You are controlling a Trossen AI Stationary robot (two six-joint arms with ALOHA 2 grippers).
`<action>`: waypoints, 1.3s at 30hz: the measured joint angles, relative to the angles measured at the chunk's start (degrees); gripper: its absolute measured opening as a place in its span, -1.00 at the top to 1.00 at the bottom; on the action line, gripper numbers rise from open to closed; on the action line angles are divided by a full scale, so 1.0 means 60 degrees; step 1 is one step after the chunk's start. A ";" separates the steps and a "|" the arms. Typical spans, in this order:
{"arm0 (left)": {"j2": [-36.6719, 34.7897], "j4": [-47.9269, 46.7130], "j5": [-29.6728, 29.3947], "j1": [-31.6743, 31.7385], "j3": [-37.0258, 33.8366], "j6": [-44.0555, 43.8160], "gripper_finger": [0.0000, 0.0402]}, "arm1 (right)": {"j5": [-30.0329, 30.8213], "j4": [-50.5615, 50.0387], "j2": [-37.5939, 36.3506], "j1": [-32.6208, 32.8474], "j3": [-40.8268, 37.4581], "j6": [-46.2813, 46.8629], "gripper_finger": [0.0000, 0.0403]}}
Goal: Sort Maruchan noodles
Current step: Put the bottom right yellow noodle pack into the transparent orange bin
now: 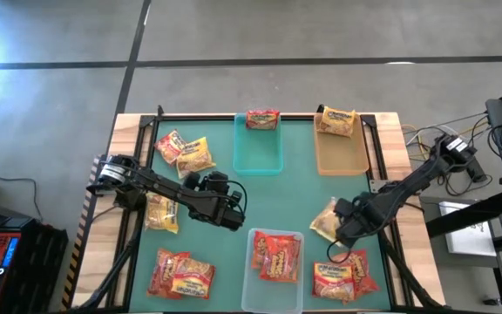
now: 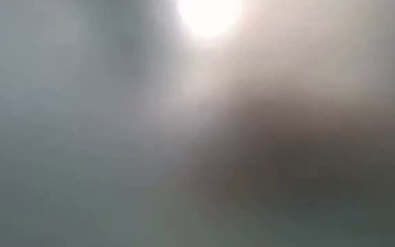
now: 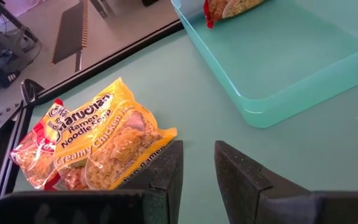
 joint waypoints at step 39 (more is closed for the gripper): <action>0.0007 0.0306 0.0004 0.0025 0.0000 0.0046 0.62 | 0.2849 0.5464 0.1937 -0.1313 0.0479 -0.4108 0.69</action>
